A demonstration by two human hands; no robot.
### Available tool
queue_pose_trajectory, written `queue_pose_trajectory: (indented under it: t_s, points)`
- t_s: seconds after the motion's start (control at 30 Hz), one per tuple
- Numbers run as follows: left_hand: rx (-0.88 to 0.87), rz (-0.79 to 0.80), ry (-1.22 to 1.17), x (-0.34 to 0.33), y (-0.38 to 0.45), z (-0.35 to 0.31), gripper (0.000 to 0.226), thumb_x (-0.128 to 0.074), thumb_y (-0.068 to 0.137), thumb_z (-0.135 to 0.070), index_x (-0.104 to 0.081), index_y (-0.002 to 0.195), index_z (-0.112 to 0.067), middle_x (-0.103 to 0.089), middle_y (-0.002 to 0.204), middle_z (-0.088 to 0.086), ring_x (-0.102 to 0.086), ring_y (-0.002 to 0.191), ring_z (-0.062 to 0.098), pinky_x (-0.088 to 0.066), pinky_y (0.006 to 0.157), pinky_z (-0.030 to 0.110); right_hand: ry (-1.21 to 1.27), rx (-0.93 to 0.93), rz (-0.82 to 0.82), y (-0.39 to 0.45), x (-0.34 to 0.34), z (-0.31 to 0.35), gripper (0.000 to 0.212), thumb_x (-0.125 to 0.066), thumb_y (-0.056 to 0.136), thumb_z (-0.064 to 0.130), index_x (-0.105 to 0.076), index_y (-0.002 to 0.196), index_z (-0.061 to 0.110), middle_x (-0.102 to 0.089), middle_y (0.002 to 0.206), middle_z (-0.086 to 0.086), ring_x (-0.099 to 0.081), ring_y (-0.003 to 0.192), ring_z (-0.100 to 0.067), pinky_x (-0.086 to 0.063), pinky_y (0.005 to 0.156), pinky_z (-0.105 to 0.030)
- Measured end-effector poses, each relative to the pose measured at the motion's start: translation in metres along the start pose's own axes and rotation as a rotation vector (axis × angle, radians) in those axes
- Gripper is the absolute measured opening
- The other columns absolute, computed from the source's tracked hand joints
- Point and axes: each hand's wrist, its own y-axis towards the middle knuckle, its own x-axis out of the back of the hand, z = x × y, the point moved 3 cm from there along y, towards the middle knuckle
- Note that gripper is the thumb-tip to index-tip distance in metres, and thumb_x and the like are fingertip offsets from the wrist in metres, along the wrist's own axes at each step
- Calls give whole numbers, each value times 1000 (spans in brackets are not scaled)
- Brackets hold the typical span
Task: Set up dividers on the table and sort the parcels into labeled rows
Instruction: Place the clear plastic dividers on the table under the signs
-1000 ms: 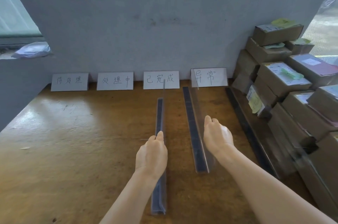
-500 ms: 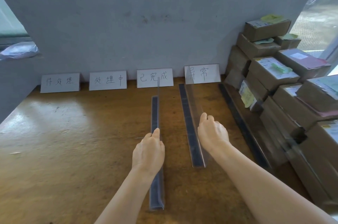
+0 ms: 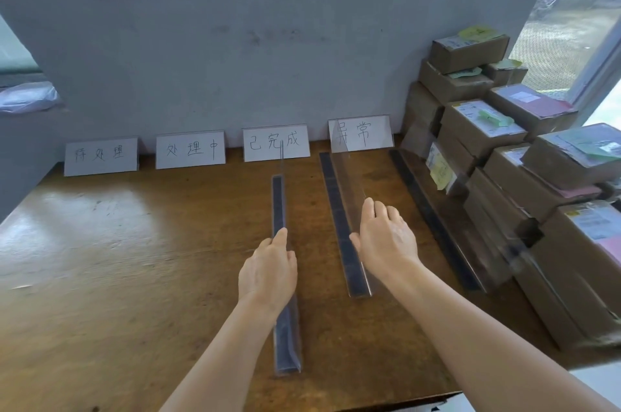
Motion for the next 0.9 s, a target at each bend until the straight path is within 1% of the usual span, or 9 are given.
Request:
queue_pose_trajectory:
  t_s: [0.07,0.13,0.23,0.37,0.57,0.77,0.83,0.9]
  points:
    - [-7,4,12,1,-1,3,48,-39,101,-33,-32,148,-25,-51,140,3,-51,125,23,-46,95,36,5,58,-38,-7,5,10,67,-55,90,46,-29,144,15,-43,144,-3,-40,132,-24,-35,106,-34]
    - [-18,17,11,2,-1,6,48,-38,101,-35,-32,148,-25,-53,138,2,-51,125,22,-46,95,36,37,112,-51,-17,9,24,66,-53,90,48,-31,143,17,-43,144,-1,-39,133,-22,-33,108,-34]
    - [-13,40,-38,4,-2,10,48,-38,101,-37,-32,148,-28,-56,135,-1,-54,121,20,-48,94,36,96,182,-16,-32,10,45,62,-48,92,49,-30,144,20,-42,145,1,-37,134,-19,-30,108,-33]
    - [22,59,-131,7,-5,18,47,-38,101,-36,-32,148,-30,-53,139,-2,-54,123,20,-48,97,37,180,218,55,-47,4,62,58,-43,95,46,-27,146,22,-38,147,4,-32,137,-17,-27,110,-32]
    - [32,62,-201,7,-7,24,46,-38,101,-36,-34,147,-32,-53,140,-3,-54,123,19,-46,96,31,231,257,160,-56,-7,76,54,-38,98,43,-26,147,23,-37,148,4,-32,137,-16,-28,110,-32]
    - [37,69,-220,0,-8,22,45,-37,102,-36,-33,147,-33,-52,140,-3,-52,124,19,-45,97,32,289,295,226,-56,-13,79,49,-37,100,38,-29,145,21,-41,145,2,-36,134,-16,-30,109,-32]
    - [35,57,-202,-1,-8,20,46,-39,101,-36,-33,147,-33,-55,137,-2,-55,121,18,-46,95,31,321,288,244,-56,-15,78,49,-36,100,39,-31,145,21,-44,142,1,-38,131,-17,-33,107,-33]
    - [24,38,-135,0,-7,18,47,-40,101,-35,-32,147,-31,-59,131,-2,-57,115,17,-47,88,28,339,285,271,-57,-16,76,49,-34,100,41,-30,145,21,-47,140,1,-42,128,-18,-37,104,-34]
